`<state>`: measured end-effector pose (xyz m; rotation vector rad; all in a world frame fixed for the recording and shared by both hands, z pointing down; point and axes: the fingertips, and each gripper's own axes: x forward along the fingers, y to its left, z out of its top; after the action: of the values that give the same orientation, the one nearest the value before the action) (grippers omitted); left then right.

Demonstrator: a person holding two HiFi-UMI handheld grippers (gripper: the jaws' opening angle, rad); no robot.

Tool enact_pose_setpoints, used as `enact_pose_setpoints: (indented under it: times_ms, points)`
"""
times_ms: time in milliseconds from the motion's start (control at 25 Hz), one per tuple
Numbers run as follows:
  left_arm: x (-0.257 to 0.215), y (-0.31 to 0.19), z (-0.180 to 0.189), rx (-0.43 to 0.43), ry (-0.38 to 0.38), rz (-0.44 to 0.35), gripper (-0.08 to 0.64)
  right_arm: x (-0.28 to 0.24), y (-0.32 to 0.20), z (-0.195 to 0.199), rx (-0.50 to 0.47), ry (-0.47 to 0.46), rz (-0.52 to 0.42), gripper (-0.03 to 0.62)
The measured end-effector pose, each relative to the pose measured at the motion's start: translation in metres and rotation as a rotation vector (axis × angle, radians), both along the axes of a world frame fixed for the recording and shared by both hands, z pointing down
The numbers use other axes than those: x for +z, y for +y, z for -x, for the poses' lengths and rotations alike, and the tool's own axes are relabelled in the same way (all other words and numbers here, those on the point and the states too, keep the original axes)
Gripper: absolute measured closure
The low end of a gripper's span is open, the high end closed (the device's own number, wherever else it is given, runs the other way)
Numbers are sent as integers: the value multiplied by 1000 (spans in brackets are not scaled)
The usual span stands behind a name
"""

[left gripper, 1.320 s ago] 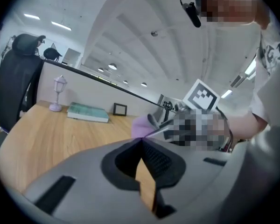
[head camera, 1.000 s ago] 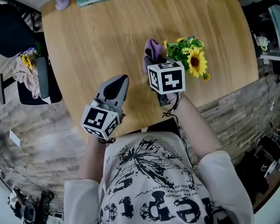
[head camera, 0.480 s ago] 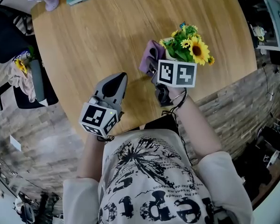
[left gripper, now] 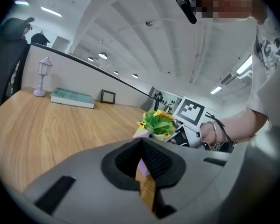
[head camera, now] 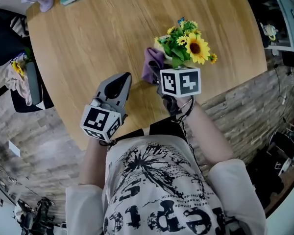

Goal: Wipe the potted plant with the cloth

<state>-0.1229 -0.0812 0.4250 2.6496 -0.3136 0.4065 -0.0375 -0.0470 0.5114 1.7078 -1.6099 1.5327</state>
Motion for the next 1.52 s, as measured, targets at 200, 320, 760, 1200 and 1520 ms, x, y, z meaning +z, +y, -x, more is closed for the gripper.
enact_pose_setpoints:
  times_ms: [200, 320, 760, 1200, 1520]
  points:
    - [-4, 11, -13, -10, 8, -38, 557, 4, 17, -4, -97, 16, 18, 514]
    - [-2, 23, -22, 13, -6, -57, 557, 4, 29, -10, -133, 24, 25, 512]
    - [16, 45, -61, 40, -71, -53, 557, -2, 87, -40, -261, 70, 81, 514]
    - [25, 52, -118, 144, -25, -90, 313, -9, 121, -142, -131, 297, 112, 514]
    - [40, 37, -157, 276, -9, -179, 1, -16, 126, -187, 34, 327, 96, 514]
